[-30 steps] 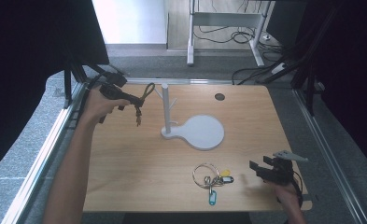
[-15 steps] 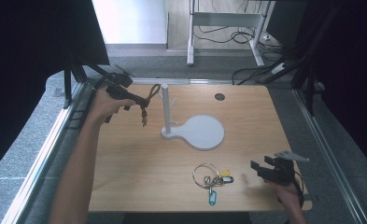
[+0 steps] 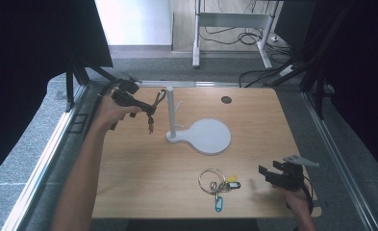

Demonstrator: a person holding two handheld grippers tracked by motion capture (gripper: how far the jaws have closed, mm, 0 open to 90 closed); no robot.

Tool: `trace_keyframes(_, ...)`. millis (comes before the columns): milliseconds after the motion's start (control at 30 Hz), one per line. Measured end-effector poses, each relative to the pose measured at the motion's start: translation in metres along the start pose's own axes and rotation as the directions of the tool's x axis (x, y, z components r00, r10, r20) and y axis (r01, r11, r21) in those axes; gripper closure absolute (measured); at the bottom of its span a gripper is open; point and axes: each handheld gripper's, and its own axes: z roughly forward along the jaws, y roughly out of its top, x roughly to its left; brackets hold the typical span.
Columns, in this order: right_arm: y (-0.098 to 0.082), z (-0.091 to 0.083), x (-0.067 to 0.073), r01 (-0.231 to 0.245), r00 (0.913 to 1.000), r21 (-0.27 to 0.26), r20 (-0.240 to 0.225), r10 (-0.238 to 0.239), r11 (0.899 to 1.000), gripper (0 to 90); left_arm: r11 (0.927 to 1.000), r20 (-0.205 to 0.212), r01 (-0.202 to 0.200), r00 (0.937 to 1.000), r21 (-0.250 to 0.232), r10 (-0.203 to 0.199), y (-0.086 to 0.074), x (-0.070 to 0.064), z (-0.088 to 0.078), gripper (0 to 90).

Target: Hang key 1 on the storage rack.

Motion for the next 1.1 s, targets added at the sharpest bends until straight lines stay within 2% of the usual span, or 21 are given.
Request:
trace_keyframes(367, 0.0, -0.002, -0.001, -0.001, 1.0, -0.008, 0.002, 0.001, 1.0, 29.7, 0.9994, 0.003, -0.008, 1.0, 0.034, 0.008, 0.002, -0.001, 0.014, 65.9)
trace_keyframes(600, 0.0, -0.001, -0.002, -0.002, 1.0, -0.003, -0.001, 0.002, 1.0, 29.7, 0.999, 0.018, -0.031, 0.9994, 0.032, 0.03, 0.003, -0.004, 0.019, 65.0)
trace_keyframes(733, 0.0, -0.001, 0.0, 0.002, 1.0, -0.002, -0.006, -0.002, 1.0, 29.7, 0.9989, 0.004, -0.036, 0.9994, 0.03, 0.035, 0.002, -0.004, 0.02, 61.7)
trace_keyframes(1000, 0.001, -0.004, -0.002, -0.002, 1.0, -0.015, 0.0, 0.002, 1.0, 29.7, 0.9978, -0.018, -0.063, 0.9979, -0.02, 0.062, -0.011, -0.015, 0.01, 51.3)
trace_keyframes(1100, 0.002, -0.006, -0.001, 0.002, 1.0, -0.018, 0.0, -0.002, 1.0, 29.7, 0.9964, -0.028, -0.077, 0.9967, -0.034, 0.077, -0.02, -0.02, 0.006, 49.4)
